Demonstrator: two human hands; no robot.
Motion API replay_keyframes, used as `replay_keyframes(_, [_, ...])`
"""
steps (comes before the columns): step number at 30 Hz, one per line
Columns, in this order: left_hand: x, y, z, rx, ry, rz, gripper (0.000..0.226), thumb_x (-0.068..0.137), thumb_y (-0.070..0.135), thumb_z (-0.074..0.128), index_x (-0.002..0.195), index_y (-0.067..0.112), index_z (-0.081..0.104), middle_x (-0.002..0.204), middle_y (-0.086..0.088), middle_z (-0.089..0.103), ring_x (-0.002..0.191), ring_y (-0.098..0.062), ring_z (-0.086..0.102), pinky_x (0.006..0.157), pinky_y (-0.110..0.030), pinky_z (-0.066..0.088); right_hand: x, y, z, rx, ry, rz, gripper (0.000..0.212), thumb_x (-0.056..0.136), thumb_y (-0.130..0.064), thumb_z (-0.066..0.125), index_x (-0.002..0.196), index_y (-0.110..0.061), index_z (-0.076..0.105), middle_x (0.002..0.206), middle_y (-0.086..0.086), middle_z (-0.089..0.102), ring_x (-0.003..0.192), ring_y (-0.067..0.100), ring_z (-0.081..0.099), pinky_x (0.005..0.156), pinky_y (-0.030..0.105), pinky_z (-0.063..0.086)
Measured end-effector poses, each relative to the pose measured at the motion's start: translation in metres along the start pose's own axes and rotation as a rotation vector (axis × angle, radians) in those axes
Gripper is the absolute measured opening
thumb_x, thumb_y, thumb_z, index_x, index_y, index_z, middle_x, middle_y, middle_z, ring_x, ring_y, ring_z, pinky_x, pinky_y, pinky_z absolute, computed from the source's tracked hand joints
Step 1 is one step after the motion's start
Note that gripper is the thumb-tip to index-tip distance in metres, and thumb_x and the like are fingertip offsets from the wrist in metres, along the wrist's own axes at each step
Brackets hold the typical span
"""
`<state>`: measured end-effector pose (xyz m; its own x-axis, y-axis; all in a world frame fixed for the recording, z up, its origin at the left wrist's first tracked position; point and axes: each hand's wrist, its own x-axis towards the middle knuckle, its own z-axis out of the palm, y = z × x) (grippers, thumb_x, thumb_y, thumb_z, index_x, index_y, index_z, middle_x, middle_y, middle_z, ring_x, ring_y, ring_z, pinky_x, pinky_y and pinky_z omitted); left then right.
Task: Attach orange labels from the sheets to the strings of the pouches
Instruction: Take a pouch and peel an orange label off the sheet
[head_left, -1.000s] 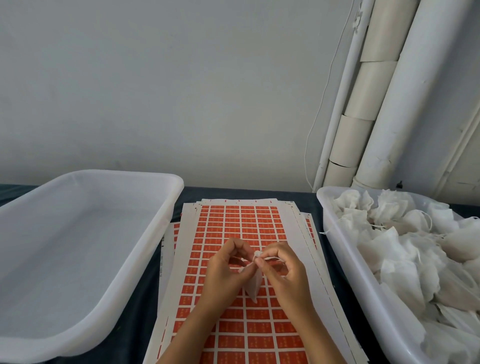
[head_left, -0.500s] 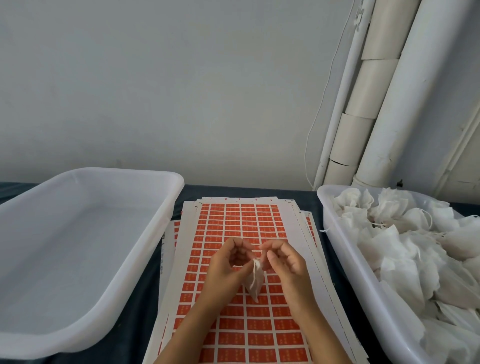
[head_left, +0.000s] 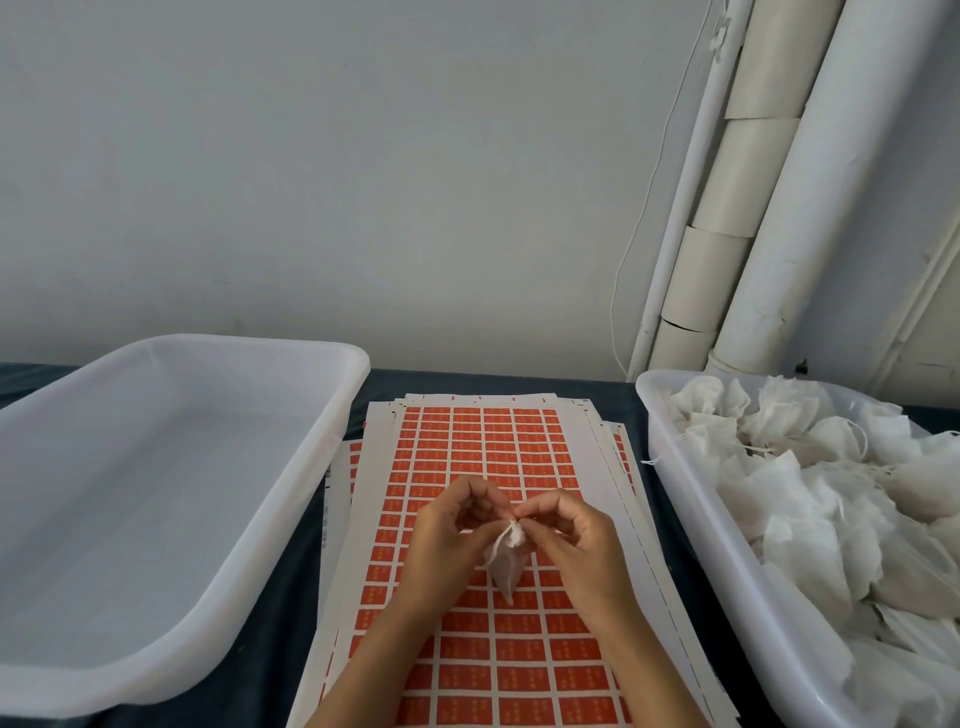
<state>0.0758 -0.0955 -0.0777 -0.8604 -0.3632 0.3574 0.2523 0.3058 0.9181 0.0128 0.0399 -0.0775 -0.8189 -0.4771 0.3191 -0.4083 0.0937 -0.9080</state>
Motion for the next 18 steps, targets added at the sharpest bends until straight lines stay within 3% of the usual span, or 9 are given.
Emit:
replay_keyframes(5, [0.0024, -0.0006, -0.0044, -0.058, -0.04, -0.141, 0.025, 0.079, -0.007, 0.067, 0.094, 0.014, 0.064, 0.076, 0.003, 0.071, 0.072, -0.014, 0.068, 0.062, -0.019, 0.053, -0.0015, -0.0009, -0.0042, -0.047, -0.026, -0.06, 0.028, 0.082, -0.008, 0.068, 0.079, -0.036, 0.069, 0.08, -0.016, 0.07, 0.082, 0.006, 0.067, 0.069, 0.014, 0.053])
replay_keyframes(9, [0.0045, -0.0013, -0.0064, -0.065, -0.072, -0.223, 0.027, 0.08, -0.007, 0.066, 0.095, 0.015, 0.065, 0.073, 0.001, 0.072, 0.064, -0.013, 0.067, 0.057, -0.02, 0.053, -0.0021, -0.0023, -0.0065, -0.092, -0.065, -0.114, 0.022, 0.081, -0.01, 0.069, 0.081, -0.032, 0.071, 0.078, -0.016, 0.07, 0.079, 0.007, 0.067, 0.069, 0.018, 0.055])
replay_keyframes(14, [0.0046, -0.0013, -0.0061, -0.047, -0.075, -0.254, 0.026, 0.081, -0.006, 0.066, 0.094, 0.016, 0.067, 0.073, -0.002, 0.073, 0.064, -0.014, 0.069, 0.058, -0.019, 0.054, -0.0016, -0.0049, -0.0074, -0.236, -0.074, -0.257, 0.012, 0.079, -0.008, 0.071, 0.08, -0.02, 0.071, 0.075, -0.017, 0.066, 0.077, 0.003, 0.064, 0.067, 0.013, 0.052])
replay_keyframes(18, [0.0052, -0.0019, -0.006, -0.017, -0.061, -0.259, 0.026, 0.082, -0.004, 0.066, 0.092, 0.02, 0.068, 0.075, -0.001, 0.073, 0.067, -0.015, 0.07, 0.059, -0.018, 0.054, -0.0023, -0.0045, -0.0052, -0.298, -0.078, -0.287, 0.014, 0.08, -0.009, 0.07, 0.079, -0.023, 0.067, 0.077, -0.025, 0.06, 0.083, -0.001, 0.061, 0.069, 0.007, 0.048])
